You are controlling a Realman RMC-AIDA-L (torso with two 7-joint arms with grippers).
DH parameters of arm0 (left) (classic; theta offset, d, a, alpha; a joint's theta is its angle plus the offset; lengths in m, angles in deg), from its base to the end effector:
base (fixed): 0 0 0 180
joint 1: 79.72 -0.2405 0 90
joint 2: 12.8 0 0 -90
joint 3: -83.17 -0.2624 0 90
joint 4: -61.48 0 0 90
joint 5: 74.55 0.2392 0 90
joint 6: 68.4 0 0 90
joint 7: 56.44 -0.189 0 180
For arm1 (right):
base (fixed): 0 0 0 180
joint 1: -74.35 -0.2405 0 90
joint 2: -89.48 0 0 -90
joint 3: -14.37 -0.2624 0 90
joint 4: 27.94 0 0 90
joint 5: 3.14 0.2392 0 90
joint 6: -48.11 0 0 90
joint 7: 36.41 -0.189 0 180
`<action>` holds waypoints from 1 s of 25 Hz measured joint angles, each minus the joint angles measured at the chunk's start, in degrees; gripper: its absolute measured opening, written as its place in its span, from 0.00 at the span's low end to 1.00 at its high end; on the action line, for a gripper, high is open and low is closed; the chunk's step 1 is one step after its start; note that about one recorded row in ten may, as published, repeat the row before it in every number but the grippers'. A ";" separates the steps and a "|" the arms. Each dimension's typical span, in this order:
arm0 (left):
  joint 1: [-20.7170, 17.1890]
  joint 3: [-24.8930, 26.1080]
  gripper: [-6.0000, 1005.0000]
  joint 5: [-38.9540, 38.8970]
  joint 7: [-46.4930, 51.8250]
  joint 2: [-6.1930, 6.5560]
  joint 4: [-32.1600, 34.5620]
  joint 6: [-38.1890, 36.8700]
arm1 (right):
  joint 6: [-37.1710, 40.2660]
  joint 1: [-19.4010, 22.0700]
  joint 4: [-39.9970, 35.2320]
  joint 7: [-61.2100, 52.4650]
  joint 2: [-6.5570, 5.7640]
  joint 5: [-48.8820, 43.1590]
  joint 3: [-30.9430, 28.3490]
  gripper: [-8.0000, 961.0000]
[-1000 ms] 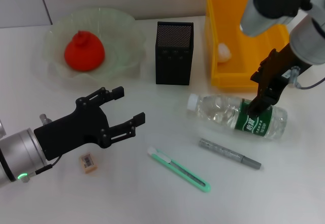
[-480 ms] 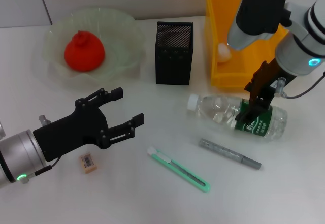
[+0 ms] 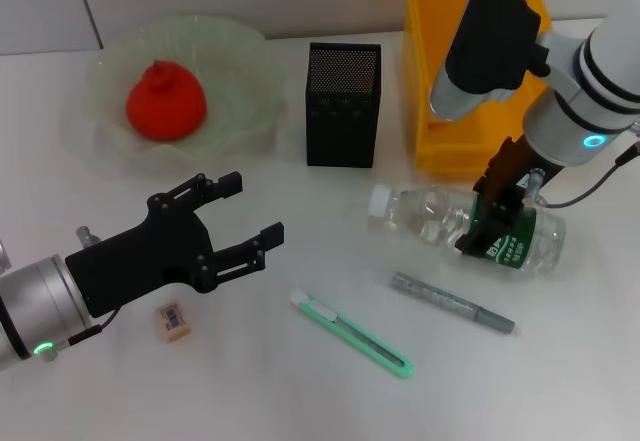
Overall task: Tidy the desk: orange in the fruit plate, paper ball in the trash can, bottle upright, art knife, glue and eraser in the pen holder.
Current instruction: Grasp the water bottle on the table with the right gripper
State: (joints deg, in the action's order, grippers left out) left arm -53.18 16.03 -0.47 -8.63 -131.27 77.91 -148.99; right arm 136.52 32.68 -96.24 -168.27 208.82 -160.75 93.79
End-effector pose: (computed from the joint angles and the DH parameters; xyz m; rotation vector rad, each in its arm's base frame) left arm -0.2663 0.3401 -0.1036 -2.5531 -0.3989 -0.9303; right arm 0.2054 0.4144 -0.0475 -2.6667 0.5428 -0.7846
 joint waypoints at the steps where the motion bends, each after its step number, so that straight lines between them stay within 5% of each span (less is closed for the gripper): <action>1: 0.00 0.00 0.76 -0.05 0.00 0.00 0.00 0.05 | -0.45 -0.04 0.48 0.00 0.01 0.02 0.16 0.86; 25: -0.02 0.00 0.75 -0.08 -0.09 0.00 0.00 0.17 | -6.25 -0.64 7.27 -0.92 0.29 0.50 2.99 0.86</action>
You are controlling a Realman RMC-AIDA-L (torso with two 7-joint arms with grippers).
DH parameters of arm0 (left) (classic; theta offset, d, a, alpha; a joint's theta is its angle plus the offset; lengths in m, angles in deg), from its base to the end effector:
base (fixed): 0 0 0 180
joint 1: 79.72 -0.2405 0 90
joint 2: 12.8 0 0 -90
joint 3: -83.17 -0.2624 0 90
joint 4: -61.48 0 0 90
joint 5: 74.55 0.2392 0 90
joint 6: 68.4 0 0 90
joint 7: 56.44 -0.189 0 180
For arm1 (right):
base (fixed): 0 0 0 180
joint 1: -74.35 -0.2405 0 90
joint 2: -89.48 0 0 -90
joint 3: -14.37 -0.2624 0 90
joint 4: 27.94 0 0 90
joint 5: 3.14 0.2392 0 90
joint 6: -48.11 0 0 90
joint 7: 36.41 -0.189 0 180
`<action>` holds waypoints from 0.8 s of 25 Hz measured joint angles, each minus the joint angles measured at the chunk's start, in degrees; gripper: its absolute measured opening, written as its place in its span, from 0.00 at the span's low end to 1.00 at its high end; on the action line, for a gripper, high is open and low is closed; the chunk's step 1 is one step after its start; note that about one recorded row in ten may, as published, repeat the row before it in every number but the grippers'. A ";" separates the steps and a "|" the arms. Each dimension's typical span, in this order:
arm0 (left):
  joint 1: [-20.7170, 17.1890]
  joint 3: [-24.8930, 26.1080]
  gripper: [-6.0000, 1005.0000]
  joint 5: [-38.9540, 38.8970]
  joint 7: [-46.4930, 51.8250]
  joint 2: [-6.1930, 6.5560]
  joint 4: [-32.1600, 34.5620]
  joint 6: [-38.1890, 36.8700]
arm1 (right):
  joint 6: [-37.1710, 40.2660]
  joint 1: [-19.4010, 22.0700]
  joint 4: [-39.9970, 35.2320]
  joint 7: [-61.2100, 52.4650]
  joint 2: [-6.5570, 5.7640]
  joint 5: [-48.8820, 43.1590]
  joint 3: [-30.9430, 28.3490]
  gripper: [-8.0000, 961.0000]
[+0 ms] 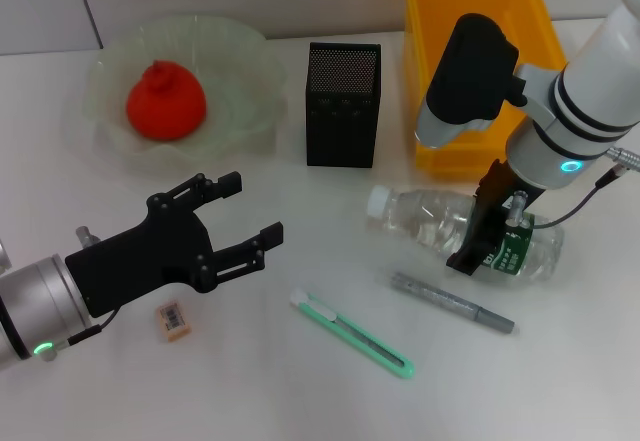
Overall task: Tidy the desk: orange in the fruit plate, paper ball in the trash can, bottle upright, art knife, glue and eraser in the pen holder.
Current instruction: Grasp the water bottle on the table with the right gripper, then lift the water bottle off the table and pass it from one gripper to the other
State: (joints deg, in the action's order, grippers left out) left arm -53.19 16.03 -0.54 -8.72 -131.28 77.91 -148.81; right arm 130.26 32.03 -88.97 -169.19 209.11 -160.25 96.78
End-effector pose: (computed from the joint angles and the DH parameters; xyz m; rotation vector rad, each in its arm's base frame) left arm -0.2667 0.3405 -0.1037 -2.5509 -0.3989 -0.9271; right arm 0.2235 0.4153 -0.0730 -2.6646 0.5655 -0.8102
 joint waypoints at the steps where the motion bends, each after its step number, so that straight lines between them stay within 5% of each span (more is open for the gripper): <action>1: -0.01 0.00 0.75 0.00 0.00 0.00 0.00 0.00 | -0.14 0.05 0.01 -0.18 0.00 0.02 0.31 0.86; 20: 0.02 0.01 0.75 -0.16 0.00 0.00 0.00 0.00 | 2.10 3.41 -6.40 -0.20 -0.38 3.13 0.42 0.80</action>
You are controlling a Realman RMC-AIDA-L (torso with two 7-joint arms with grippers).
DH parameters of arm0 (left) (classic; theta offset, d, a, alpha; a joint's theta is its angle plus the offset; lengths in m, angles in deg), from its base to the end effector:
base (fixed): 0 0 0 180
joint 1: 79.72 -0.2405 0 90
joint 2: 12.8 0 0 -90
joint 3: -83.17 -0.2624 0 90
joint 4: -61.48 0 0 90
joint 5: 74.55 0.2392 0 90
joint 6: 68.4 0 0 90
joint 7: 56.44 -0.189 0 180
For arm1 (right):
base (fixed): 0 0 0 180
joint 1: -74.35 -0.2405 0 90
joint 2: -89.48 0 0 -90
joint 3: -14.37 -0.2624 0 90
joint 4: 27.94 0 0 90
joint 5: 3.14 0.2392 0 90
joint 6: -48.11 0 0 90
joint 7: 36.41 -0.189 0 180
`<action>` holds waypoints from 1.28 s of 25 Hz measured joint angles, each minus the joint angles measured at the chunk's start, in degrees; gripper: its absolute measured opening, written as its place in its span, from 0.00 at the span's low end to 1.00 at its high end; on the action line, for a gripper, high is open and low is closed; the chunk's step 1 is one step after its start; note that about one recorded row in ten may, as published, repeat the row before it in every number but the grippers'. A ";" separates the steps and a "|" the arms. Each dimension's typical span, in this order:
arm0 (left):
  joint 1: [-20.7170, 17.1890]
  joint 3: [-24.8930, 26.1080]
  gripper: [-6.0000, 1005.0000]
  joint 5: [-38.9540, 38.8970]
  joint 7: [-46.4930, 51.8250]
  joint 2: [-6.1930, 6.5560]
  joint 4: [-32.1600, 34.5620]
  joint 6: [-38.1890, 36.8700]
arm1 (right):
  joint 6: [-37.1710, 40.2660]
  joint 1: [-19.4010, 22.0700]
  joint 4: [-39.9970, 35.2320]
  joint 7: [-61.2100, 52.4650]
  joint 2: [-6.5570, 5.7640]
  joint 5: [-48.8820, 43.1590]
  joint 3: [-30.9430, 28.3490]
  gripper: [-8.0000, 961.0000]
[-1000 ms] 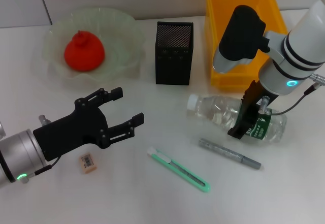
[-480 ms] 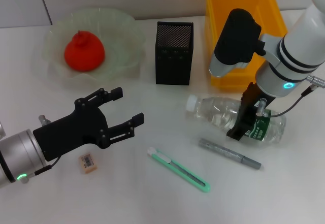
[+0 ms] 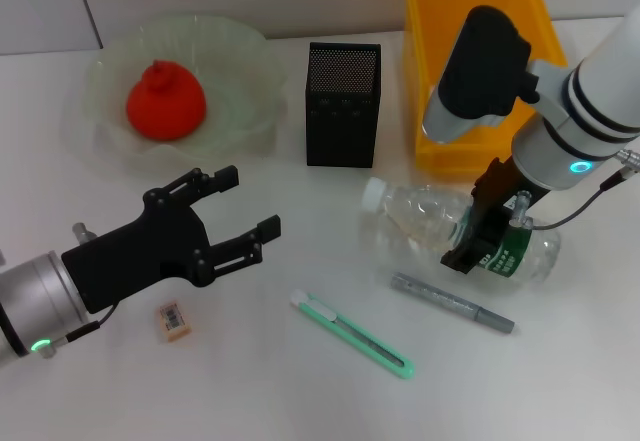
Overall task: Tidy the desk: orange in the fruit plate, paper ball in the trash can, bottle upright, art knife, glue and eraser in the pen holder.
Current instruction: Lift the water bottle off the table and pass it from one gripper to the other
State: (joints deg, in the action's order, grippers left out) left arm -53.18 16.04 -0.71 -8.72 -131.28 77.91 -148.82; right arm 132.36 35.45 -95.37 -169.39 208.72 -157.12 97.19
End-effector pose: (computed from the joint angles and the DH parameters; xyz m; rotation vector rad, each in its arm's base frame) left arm -0.2664 0.3409 -0.1032 -2.5478 -0.3994 -0.9294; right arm 0.2140 0.4071 -0.0648 -2.6870 0.5687 -0.7265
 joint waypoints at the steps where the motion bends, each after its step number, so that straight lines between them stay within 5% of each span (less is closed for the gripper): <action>1: 0.00 0.07 0.74 -0.05 0.00 -0.01 0.00 -0.02 | 0.35 0.50 -0.97 0.09 -0.07 0.60 -0.12 0.80; 10: -1.38 6.71 0.74 -0.38 0.43 -0.29 -0.22 -5.38 | 2.61 6.10 -11.21 1.09 -0.10 4.87 -2.51 0.79; 16: -2.00 11.43 0.74 -2.86 2.03 -0.16 -3.22 -12.33 | 5.84 10.27 -16.01 6.51 -0.09 16.34 -12.79 0.79; 24: -1.74 12.21 0.74 -7.53 9.07 -0.31 -6.21 -17.55 | 7.16 16.79 -10.29 20.50 -0.16 37.07 -23.80 0.79; 32: 1.47 11.36 0.74 -8.01 17.58 -0.65 -6.85 -19.59 | 10.07 18.68 -1.87 29.02 -0.15 47.89 -26.86 0.79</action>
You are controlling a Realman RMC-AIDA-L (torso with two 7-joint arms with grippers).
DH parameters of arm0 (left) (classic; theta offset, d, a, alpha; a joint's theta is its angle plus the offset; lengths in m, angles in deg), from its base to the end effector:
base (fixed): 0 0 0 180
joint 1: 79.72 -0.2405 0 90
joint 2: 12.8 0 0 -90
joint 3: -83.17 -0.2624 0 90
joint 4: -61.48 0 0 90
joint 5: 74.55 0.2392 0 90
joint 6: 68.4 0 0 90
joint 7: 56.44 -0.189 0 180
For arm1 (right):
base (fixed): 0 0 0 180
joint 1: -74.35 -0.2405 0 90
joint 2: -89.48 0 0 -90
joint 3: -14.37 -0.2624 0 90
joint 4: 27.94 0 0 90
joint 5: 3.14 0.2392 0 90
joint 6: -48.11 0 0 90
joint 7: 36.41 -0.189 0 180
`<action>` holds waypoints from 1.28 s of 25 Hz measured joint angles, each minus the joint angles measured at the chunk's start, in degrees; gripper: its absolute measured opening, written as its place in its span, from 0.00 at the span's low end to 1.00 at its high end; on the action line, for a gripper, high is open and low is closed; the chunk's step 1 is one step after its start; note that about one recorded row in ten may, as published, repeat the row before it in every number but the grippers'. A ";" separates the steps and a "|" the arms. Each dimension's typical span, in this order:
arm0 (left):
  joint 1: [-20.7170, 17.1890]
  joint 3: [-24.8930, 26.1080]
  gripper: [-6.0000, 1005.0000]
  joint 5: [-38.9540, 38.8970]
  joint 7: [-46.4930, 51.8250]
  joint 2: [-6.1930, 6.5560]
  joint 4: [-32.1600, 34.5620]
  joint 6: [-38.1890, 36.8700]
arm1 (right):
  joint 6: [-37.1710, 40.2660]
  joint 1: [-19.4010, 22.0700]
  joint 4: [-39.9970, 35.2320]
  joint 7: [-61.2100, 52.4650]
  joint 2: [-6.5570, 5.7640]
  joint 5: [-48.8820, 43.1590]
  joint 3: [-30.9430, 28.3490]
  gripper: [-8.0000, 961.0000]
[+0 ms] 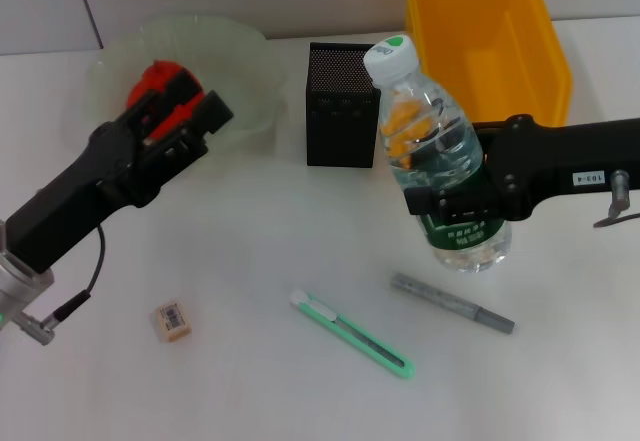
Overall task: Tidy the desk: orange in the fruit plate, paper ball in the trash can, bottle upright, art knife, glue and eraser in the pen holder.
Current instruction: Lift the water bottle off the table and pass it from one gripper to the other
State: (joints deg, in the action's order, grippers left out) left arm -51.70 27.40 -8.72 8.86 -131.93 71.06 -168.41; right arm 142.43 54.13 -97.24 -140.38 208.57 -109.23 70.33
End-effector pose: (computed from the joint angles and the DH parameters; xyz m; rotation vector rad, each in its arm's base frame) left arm -0.2282 0.3322 -0.0489 -2.2624 -0.7592 -1.6081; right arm 0.2110 0.3553 0.0133 -2.7910 0.6228 0.6172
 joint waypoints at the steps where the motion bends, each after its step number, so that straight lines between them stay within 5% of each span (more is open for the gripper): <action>1: 0.00 0.00 0.74 0.00 0.00 0.00 0.00 0.00 | 0.58 -0.06 1.29 1.22 0.00 1.08 -0.34 0.79; 32: 4.81 -7.74 0.73 0.79 0.10 0.04 0.09 0.90 | 0.02 -11.48 22.26 11.23 0.35 3.62 3.03 0.80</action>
State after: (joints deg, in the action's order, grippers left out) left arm -46.89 19.66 -7.92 8.95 -131.89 71.15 -167.51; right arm 142.46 42.65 -74.98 -129.15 208.92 -105.61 73.36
